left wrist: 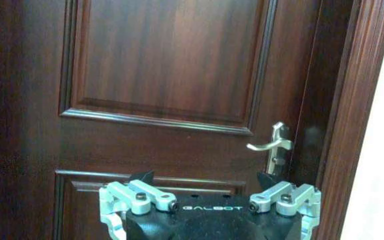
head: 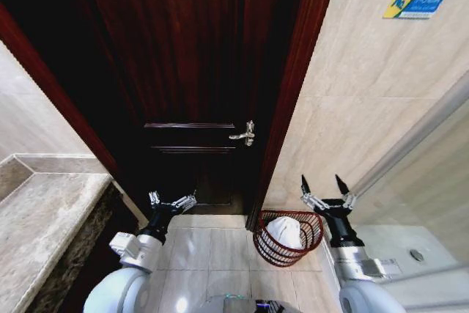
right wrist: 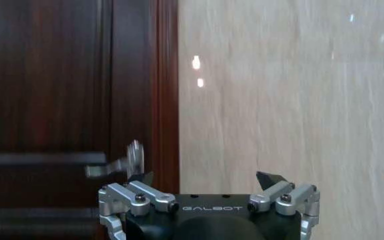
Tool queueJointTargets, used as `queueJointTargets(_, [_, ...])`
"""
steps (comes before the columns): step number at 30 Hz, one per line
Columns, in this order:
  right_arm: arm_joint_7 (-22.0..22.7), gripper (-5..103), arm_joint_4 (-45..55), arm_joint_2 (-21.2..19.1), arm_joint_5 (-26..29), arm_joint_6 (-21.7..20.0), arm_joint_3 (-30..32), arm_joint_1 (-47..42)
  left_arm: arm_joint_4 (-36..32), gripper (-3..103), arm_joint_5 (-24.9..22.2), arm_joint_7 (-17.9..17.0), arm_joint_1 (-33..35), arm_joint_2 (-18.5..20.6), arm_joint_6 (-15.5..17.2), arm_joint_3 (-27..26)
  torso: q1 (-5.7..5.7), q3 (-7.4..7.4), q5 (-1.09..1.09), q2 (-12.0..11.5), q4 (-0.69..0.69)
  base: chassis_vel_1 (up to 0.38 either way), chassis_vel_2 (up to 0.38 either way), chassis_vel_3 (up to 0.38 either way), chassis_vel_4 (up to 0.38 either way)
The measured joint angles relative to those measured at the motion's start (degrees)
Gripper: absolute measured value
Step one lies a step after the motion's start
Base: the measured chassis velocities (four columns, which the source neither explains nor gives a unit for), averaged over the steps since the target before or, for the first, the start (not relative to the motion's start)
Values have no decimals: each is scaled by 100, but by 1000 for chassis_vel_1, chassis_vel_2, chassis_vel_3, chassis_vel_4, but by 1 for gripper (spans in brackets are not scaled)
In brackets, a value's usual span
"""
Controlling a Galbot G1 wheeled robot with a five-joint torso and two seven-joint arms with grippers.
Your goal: Discard the used towel into the hamper.
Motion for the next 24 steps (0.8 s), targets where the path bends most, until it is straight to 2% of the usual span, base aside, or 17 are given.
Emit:
queueJointTargets(4, [82, 100, -332, 66, -97, -6, -12, 27, 0, 100, 0, 0, 0, 0, 0, 0, 0, 0, 3, 0, 0, 0, 0, 0, 0])
queueJointTargets(24, [93, 100, -169, 83, -44, -68, -91, -123, 0, 100, 0, 0, 0, 0, 0, 0, 0, 0, 1, 0, 0, 0, 0, 0, 0])
